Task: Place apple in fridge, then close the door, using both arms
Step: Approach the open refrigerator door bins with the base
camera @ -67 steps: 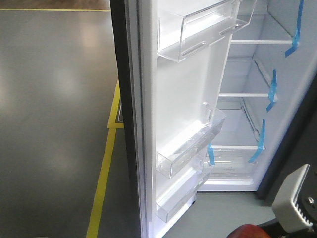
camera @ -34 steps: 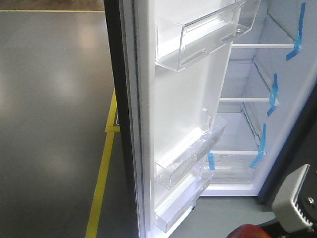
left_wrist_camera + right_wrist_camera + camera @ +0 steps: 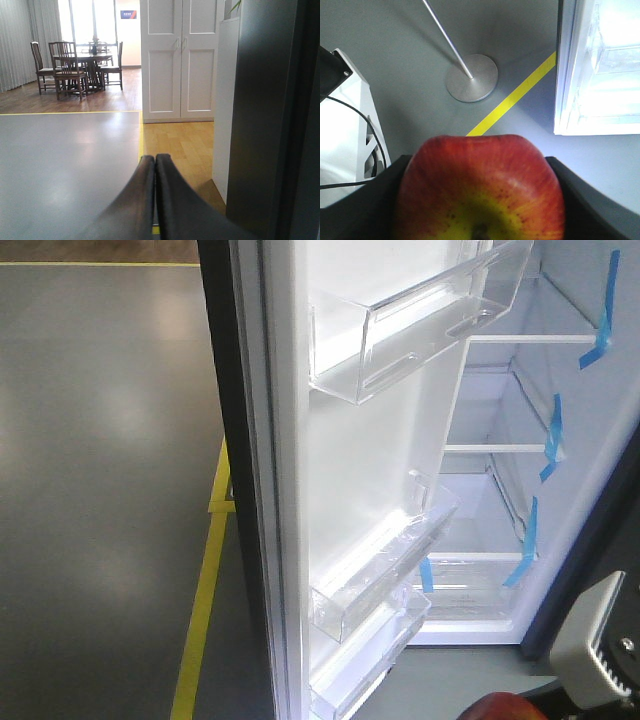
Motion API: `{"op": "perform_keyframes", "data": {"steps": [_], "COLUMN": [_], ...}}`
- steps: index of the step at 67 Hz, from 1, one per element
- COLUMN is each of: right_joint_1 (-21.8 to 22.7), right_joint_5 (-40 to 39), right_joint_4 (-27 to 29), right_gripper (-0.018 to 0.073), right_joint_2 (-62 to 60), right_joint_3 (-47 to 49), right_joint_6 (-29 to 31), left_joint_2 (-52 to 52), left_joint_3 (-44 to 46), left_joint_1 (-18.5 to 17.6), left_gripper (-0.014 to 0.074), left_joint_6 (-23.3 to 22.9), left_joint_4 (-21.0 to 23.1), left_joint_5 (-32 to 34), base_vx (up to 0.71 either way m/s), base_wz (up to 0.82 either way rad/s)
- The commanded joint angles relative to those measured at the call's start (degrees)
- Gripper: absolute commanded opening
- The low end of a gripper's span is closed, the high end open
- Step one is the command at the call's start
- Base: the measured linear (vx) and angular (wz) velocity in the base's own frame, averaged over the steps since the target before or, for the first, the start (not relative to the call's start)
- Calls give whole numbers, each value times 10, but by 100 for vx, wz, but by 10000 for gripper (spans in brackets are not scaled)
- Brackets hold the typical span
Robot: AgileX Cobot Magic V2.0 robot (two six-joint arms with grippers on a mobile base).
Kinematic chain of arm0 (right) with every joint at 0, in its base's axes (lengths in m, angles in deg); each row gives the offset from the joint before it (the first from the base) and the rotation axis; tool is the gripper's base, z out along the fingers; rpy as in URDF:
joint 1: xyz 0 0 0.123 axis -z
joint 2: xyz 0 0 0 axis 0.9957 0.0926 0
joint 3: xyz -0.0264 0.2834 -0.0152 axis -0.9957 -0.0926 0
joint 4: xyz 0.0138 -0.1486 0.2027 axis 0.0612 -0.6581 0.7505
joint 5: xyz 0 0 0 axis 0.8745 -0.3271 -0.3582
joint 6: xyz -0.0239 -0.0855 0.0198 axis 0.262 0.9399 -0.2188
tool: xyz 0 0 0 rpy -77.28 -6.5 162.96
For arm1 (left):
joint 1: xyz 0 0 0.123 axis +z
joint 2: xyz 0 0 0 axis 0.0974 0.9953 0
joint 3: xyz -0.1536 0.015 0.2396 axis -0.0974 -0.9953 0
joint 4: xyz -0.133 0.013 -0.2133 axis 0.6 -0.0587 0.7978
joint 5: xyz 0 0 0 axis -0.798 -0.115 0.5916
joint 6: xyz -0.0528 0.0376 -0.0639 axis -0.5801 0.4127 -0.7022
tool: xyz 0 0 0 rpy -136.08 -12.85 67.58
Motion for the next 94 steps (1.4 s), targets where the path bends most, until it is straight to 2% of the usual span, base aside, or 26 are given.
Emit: {"op": "perform_keyframes", "data": {"steps": [1, 94], "right_joint_1": [1, 1], "right_joint_5": [-33, -33], "right_joint_4": [12, 12], "right_gripper": [159, 159], "right_joint_2": [-2, -2], "right_joint_3": [16, 16], "right_joint_6": [4, 4], "left_joint_2": [-7, -7], "left_joint_3": [9, 9], "left_joint_1": [1, 1], "left_gripper": [-6, -6], "left_joint_6": [-5, -5], "left_joint_4": [2, 2], "left_joint_5": [43, 43], "base_vx": [5, 4], "base_wz": [-1, -2]}}
